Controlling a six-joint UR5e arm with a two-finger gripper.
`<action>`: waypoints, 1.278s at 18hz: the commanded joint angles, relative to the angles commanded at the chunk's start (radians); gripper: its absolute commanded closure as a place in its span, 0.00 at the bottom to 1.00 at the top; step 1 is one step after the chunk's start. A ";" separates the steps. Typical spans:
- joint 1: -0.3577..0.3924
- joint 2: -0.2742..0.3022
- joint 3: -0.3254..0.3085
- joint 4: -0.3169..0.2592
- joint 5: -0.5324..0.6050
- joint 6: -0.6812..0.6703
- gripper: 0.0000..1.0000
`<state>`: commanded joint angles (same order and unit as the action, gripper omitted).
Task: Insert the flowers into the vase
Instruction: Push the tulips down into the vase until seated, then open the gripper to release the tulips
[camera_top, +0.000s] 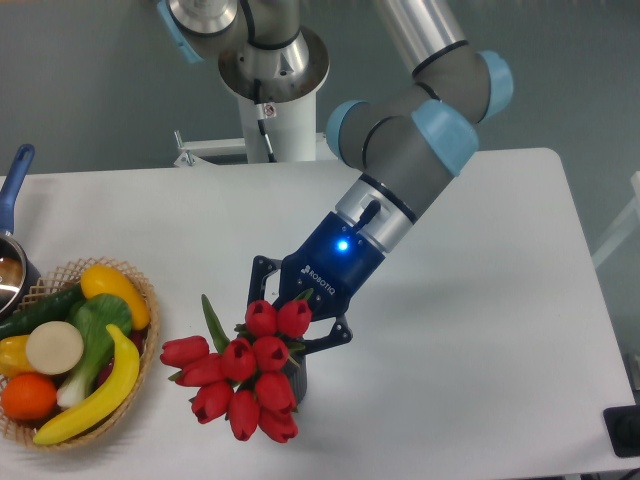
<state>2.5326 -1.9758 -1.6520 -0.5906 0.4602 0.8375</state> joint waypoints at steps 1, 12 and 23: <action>-0.002 -0.002 -0.011 0.000 0.000 0.006 0.65; 0.031 0.006 -0.135 -0.006 0.005 0.083 0.00; 0.176 0.127 -0.270 -0.011 0.055 0.088 0.00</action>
<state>2.7089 -1.8485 -1.9221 -0.6013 0.5152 0.9250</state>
